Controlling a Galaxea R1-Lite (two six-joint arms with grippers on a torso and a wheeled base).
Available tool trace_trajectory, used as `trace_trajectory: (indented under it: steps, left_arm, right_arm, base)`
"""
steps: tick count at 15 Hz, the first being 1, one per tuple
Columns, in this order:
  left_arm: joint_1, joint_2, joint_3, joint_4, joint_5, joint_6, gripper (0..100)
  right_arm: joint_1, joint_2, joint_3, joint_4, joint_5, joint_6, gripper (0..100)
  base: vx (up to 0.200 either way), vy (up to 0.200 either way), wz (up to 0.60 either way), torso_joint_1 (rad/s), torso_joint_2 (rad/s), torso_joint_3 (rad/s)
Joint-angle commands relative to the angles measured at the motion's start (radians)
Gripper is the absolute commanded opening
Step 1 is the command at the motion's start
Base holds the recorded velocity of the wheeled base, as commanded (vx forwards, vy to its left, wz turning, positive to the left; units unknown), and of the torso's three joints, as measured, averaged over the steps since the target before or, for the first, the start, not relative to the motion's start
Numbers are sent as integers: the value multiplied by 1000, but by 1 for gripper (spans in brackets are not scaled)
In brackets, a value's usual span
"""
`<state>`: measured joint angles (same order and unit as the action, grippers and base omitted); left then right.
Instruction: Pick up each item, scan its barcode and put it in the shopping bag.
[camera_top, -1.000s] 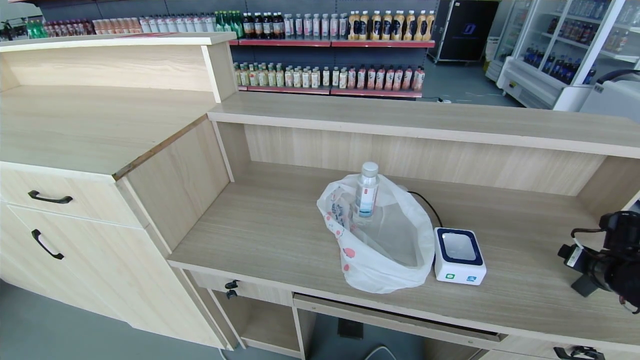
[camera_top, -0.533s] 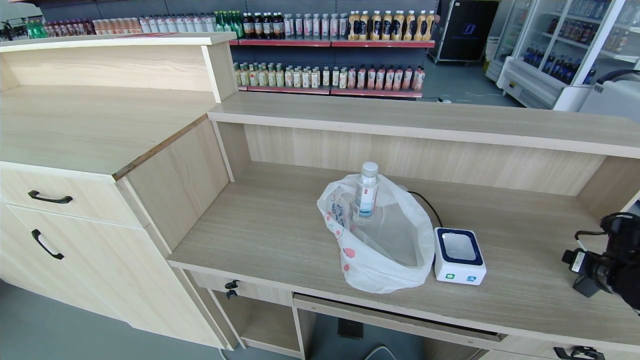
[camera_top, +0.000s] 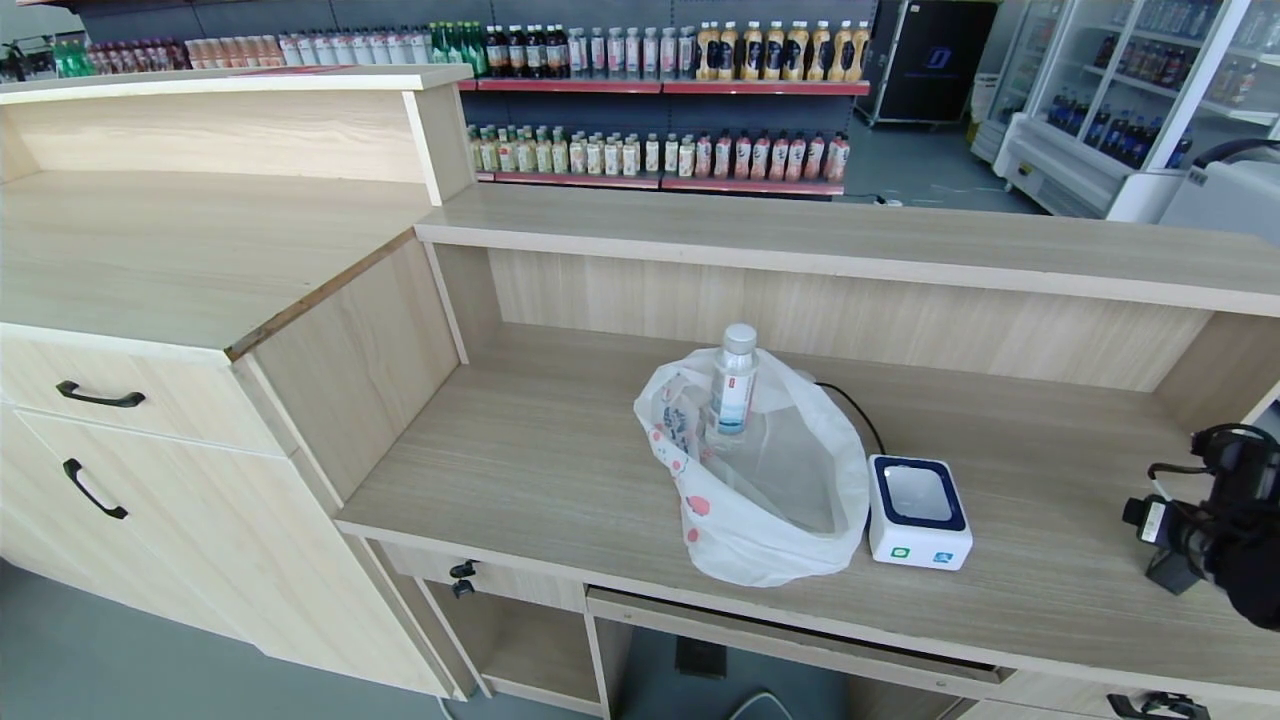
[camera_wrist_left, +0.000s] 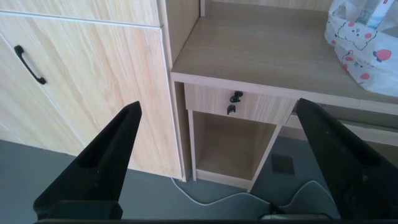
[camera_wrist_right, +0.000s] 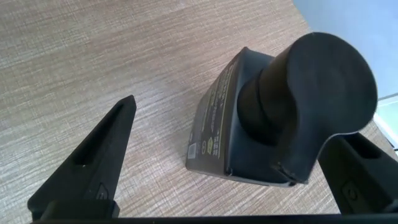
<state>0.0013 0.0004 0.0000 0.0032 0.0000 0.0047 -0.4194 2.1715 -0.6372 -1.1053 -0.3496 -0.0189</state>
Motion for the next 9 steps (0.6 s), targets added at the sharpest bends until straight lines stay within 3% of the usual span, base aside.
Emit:
trace_trajectory:
  steps: [1,2,3,9]
  left_arm:
    - [0,0,0,0,0,0,100]
    - [0,0,0,0,0,0,100]
    - [0,0,0,0,2,0,100]
    - [0,0,0,0,0,0,100]
  right_arm:
    - [-1,37,2,-24,0,-18,100]
    - [-1,48,-1,-42,0,-27,100]
    - [-1,64,-1,-70,0,-32,0]
    - [-1,76,-4,-134,0,-93,0]
  base:
    - [0,0,0,0,0,0]
    - [0,0,0,0,0,0]
    - [0,0,0,0,0,0]
    - [0,0,0,0,0,0]
